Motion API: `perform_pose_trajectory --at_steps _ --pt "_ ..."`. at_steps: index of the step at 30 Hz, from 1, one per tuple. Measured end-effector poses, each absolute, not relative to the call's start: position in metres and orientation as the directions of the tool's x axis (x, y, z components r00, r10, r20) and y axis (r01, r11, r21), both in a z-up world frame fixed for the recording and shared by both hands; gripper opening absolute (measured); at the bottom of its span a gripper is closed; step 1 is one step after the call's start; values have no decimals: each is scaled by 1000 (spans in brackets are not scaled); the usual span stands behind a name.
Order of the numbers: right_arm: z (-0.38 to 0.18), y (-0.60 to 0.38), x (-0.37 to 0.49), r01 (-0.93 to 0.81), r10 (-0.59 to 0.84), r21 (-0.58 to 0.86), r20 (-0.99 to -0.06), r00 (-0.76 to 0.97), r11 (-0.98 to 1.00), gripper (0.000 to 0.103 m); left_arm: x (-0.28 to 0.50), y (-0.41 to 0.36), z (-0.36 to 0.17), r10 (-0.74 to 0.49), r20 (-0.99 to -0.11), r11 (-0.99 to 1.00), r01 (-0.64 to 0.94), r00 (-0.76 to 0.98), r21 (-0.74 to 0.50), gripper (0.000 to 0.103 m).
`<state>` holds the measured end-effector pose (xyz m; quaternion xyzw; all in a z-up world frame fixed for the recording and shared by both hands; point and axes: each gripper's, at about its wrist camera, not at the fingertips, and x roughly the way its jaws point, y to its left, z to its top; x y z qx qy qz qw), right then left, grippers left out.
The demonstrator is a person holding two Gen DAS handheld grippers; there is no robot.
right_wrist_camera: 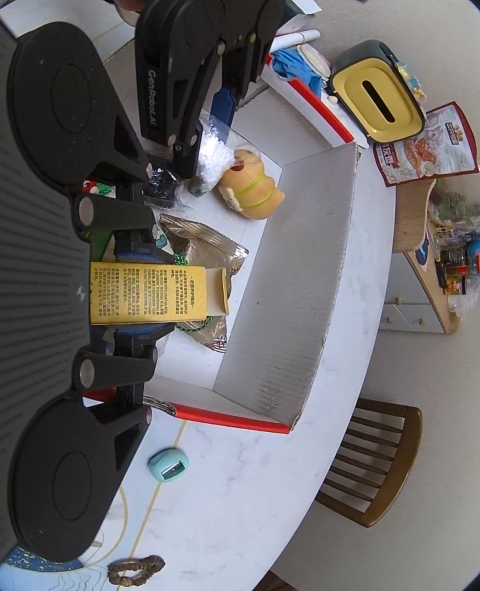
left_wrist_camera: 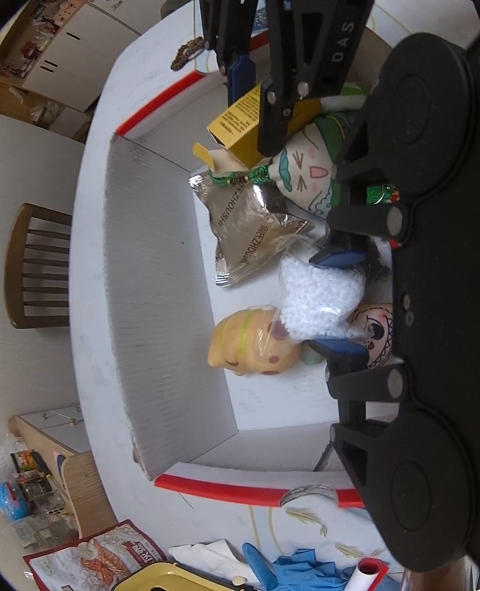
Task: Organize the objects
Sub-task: 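Open the left tool to drop the bead bag while the right tool releases the yellow box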
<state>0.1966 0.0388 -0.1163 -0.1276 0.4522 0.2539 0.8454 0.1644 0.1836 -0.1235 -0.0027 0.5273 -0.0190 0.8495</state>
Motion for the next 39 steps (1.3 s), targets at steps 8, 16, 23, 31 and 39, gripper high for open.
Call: perform_pose_trajectory --at_steps 8,16,23,31,39 --pt "-113 40 194 -555 319 13 -830 458 831 31 169 188 -127 -35 -909 999 4 414 -37 40" --pt "-105 37 185 -561 333 23 -824 458 827 32 164 192 -124 -15 -904 999 -25 428 -28 57" --pt "-93 25 172 -555 381 75 -801 462 829 41 154 194 -113 -30 -881 998 -30 472 -50 60" --pt "-67 10 155 -555 432 112 -757 490 824 42 134 191 -90 -35 -849 997 -36 527 -63 64" --pt "-41 -10 132 -557 477 141 -707 522 818 44 114 177 -56 -18 -807 997 -45 590 -56 71"
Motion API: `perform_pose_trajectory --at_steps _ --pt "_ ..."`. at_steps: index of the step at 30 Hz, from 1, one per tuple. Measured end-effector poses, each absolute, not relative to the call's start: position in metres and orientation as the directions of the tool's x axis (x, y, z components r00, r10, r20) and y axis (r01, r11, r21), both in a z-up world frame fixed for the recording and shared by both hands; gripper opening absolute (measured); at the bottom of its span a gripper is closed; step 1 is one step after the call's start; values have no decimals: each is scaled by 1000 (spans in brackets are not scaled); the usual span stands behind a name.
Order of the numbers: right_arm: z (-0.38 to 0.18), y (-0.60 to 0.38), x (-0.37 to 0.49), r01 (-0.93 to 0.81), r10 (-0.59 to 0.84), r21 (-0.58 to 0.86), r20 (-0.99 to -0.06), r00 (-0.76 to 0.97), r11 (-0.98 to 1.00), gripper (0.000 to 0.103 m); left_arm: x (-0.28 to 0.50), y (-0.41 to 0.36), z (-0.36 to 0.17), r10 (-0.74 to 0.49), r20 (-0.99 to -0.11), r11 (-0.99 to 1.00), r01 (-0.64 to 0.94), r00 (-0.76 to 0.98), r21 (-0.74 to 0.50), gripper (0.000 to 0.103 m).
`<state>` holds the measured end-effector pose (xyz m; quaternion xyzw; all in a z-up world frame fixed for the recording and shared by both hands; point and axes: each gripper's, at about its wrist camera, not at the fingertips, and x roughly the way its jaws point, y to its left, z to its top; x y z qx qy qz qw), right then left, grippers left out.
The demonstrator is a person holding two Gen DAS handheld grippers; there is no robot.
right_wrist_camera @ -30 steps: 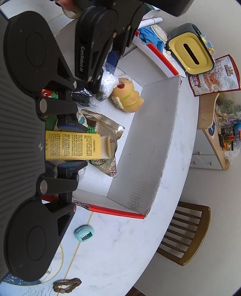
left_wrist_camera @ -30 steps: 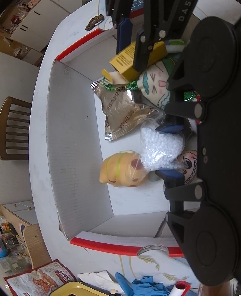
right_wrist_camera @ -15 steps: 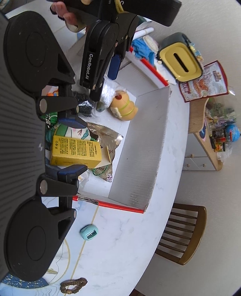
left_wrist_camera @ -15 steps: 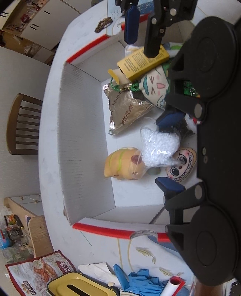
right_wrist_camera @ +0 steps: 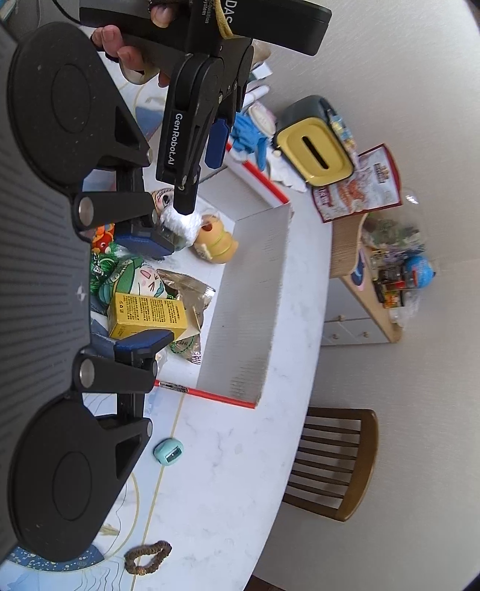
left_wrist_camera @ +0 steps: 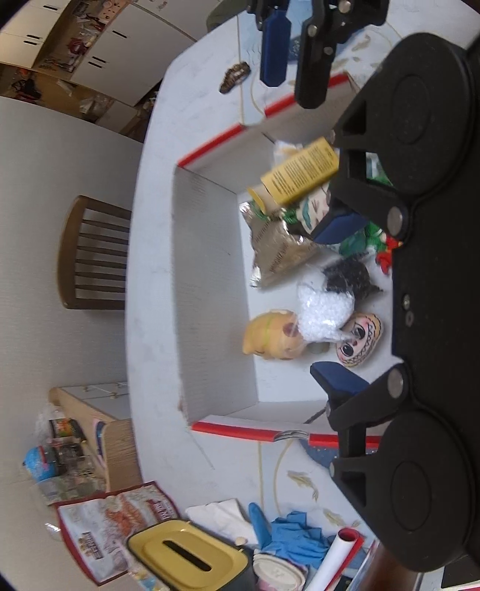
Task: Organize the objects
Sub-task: 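Open the left tool to drop the bead bag while the right tool releases the yellow box, then move both tools back from the box toward the remaining items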
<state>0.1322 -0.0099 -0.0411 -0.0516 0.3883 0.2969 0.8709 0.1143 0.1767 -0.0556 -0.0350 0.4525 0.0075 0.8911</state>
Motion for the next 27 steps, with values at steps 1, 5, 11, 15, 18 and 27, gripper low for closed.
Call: perform_pose_trajectory --at_steps 1,5,11,15,18,27 --pt "-38 -14 130 -557 483 146 -701 524 818 46 112 174 -52 -21 -801 997 -41 599 -58 72" --pt "-28 -32 122 -556 503 163 -677 538 815 51 104 159 -39 -16 -779 998 -32 626 -46 76" --pt "-16 -70 116 -546 514 173 -644 567 820 61 103 129 -25 -19 -758 999 -21 651 -44 82" --pt "-14 -101 117 -527 510 184 -633 582 830 68 106 104 -20 -32 -748 999 -5 663 -47 85" --pt "-15 -125 120 -517 499 178 -634 590 837 69 110 83 -19 -40 -744 999 6 667 -49 88" --pt "-28 -195 136 -477 477 190 -639 603 858 70 127 21 -27 -50 -739 999 34 672 -36 103"
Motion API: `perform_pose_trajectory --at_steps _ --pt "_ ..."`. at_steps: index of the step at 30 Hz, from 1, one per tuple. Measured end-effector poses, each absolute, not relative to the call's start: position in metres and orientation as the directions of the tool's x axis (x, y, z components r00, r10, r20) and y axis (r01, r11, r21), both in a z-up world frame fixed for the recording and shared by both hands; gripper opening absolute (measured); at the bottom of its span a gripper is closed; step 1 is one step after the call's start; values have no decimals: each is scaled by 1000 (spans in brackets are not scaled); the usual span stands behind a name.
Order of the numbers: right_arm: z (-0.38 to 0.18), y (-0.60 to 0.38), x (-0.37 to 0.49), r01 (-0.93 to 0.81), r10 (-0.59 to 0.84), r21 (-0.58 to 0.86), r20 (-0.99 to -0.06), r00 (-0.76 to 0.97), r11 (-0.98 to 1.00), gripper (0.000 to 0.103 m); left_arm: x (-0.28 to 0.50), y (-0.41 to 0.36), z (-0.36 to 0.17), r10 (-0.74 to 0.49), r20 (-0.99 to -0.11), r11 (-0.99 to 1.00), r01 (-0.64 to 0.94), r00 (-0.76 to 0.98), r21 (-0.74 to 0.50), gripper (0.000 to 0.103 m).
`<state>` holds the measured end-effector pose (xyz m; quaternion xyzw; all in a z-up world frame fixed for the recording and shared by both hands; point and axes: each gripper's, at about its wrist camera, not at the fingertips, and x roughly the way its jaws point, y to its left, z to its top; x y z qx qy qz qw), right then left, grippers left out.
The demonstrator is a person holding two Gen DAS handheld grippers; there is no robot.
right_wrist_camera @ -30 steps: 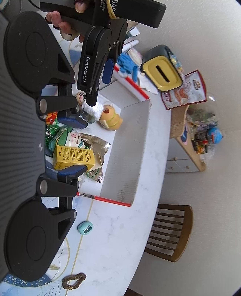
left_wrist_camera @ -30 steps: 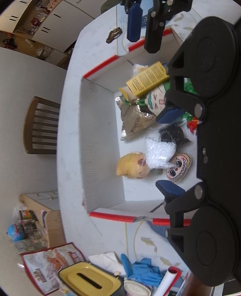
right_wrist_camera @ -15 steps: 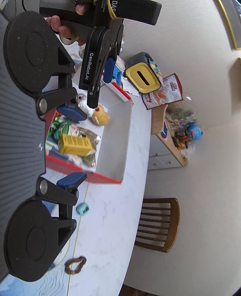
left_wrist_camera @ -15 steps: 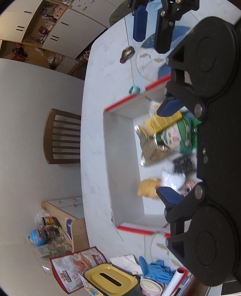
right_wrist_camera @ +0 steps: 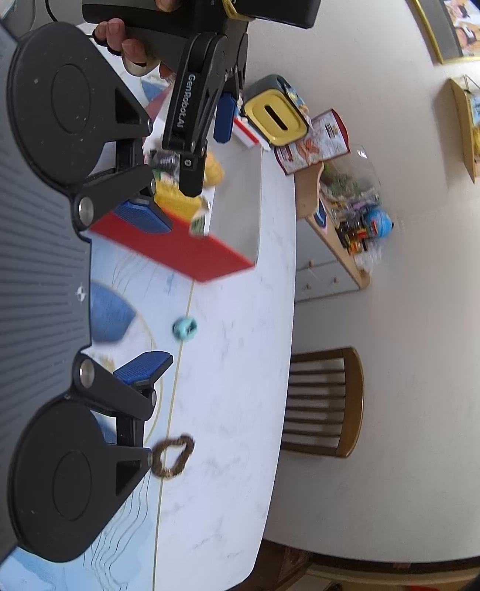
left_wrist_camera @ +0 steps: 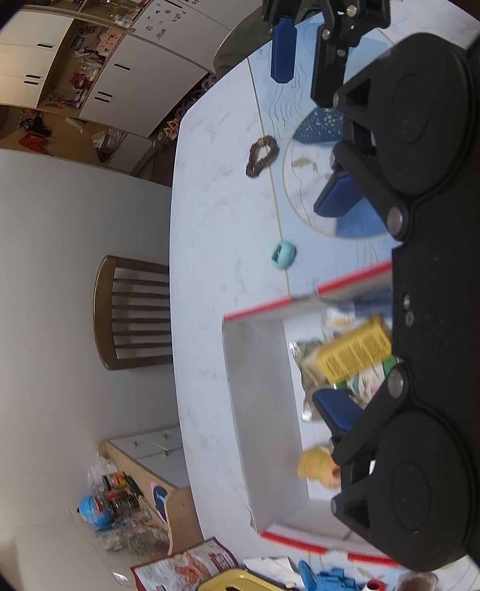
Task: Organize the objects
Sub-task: 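Move both tools back from the box toward the remaining items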
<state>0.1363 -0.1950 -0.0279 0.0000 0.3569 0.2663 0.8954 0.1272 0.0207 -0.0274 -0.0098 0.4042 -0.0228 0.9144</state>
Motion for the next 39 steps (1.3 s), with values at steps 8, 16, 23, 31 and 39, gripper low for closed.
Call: perform_pose_trajectory --at_steps 8,16,23,31,39 --pt "-43 -245 158 -441 438 173 -651 620 881 73 154 -21 -40 -67 -732 998 33 678 -61 102" --pt "-70 -283 198 -389 378 148 -687 621 909 73 185 -59 -65 -2 -723 1000 0 691 -3 102" --pt "-98 -302 236 -378 350 133 -724 594 916 73 215 -81 -95 47 -743 999 -35 668 31 102" --pt "-130 -306 276 -377 340 135 -758 556 916 73 244 -86 -128 111 -775 993 -108 622 55 102" --pt "-161 -298 307 -370 337 146 -781 526 918 73 266 -84 -156 149 -797 986 -151 585 73 102"
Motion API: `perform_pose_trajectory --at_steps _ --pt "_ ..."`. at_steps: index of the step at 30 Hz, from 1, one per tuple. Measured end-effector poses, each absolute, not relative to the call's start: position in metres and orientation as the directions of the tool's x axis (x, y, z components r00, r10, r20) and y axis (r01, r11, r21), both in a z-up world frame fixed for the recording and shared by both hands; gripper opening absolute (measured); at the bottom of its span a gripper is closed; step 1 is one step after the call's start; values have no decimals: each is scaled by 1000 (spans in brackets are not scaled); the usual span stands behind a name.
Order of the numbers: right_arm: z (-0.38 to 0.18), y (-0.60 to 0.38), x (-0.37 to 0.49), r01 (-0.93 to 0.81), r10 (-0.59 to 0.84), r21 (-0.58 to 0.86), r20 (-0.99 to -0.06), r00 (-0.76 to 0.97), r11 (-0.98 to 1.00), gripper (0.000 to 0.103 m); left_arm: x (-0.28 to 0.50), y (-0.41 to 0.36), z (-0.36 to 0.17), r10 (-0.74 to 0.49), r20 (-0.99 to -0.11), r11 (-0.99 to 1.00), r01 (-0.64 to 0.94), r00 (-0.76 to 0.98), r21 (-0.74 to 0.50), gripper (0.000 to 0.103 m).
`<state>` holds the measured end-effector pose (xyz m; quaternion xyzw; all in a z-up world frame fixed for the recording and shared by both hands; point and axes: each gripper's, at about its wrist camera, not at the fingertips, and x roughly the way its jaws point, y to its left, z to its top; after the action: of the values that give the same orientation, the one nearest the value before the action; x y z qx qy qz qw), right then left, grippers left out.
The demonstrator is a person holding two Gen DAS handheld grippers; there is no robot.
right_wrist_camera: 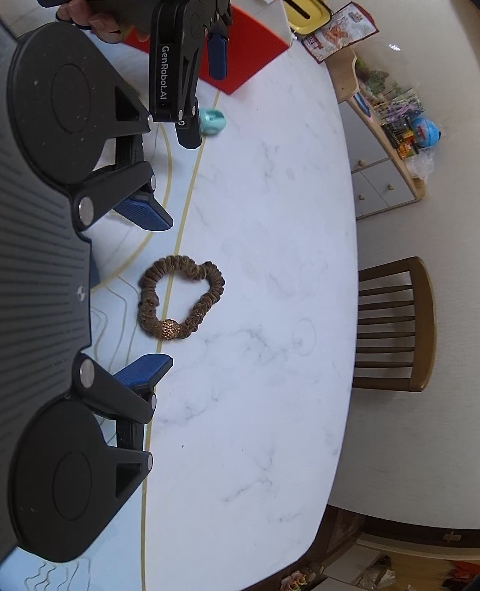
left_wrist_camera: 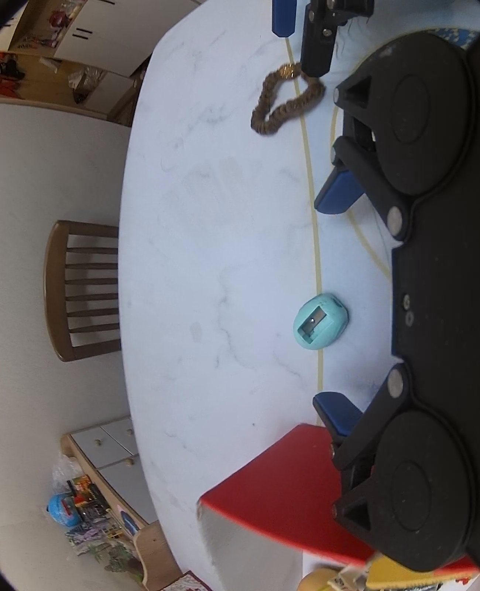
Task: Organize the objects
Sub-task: 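Move both tools back from the box toward the remaining items, then grasp the brown beaded bracelet with the right tool while the left tool grasps the teal sharpener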
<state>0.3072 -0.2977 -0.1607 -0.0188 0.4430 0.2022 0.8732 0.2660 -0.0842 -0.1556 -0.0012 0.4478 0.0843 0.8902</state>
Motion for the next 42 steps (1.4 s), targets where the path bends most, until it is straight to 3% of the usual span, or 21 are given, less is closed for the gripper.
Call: perform_pose_trajectory --at_steps 11,16,26,32,42 --pt "-185 -283 327 -384 313 110 -794 521 917 73 276 -74 -167 171 -808 976 -207 564 62 91" --pt "-189 -281 325 -385 300 87 -789 536 919 73 272 -71 -165 144 -802 977 -211 580 23 71" --pt "-188 -277 307 -408 267 15 -779 568 913 42 268 -72 -162 113 -792 983 -186 600 -1 35" --pt "-185 -276 304 -397 265 25 -785 561 917 24 268 -72 -160 109 -799 983 -184 591 -3 34" --pt "-163 -280 287 -370 318 118 -776 545 922 20 253 -83 -137 69 -799 989 -145 597 -23 34"
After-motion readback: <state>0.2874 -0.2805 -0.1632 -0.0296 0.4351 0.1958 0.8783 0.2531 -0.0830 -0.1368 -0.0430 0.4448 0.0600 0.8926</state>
